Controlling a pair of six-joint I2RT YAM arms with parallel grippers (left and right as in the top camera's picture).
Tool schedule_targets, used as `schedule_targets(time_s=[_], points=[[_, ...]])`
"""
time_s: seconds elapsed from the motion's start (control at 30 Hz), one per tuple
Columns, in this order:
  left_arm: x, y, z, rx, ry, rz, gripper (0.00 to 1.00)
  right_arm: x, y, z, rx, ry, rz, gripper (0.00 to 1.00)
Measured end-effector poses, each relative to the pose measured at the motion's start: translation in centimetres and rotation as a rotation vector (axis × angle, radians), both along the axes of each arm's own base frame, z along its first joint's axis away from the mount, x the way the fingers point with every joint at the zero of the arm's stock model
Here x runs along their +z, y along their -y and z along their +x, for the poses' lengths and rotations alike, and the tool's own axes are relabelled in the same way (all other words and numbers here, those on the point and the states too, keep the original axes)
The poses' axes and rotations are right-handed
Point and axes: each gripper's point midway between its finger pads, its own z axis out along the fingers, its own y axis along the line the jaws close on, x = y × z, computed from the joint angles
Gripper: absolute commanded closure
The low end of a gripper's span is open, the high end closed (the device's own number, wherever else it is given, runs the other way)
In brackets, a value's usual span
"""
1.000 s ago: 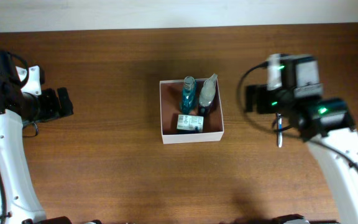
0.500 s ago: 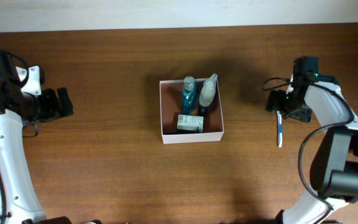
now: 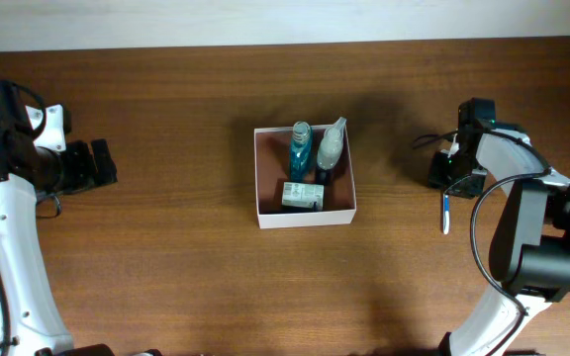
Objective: Pack container
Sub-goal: 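Grasp the blue-white toothbrush with the right gripper, then lay the toothbrush into the white box and release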
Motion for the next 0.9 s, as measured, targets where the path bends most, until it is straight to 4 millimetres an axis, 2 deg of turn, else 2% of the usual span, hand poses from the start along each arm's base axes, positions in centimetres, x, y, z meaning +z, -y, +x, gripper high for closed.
schedule_targets(time_s=[0.1,0.2,0.37,0.5,0.6,0.67,0.77,0.83,0.9], points=[[0.0,0.0,0.0,0.0,0.0,0.0,0.0,-0.1,0.0,-0.1,0.001,-0.003,-0.001,0.68],[0.0,0.0,0.0,0.0,0.0,0.0,0.0,-0.2,0.3,-0.3,-0.001,0.009,-0.018,0.91],[0.0,0.0,0.0,0.0,0.0,0.0,0.0,-0.1,0.2,-1.1,-0.002,-0.018,-0.014,0.92],[0.0,0.0,0.0,0.0,0.0,0.0,0.0,0.3,-0.8,-2.8,-0.002,-0.079,0.034,0.96],[0.0,0.0,0.0,0.0,0.0,0.0,0.0,3.1,-1.8,-2.7,0.008,-0.031,0.075,0.96],[0.0,0.0,0.0,0.0,0.0,0.0,0.0,6.1,-2.9,-2.3,0.034,0.037,0.081,0.96],[0.0,0.0,0.0,0.0,0.0,0.0,0.0,11.8,-6.1,-2.0,0.127,0.179,0.076,0.96],[0.0,0.0,0.0,0.0,0.0,0.0,0.0,14.7,-8.7,-2.5,0.203,0.249,0.077,0.96],[0.0,0.0,0.0,0.0,0.0,0.0,0.0,16.9,-11.1,-3.5,0.277,0.298,0.083,0.96]])
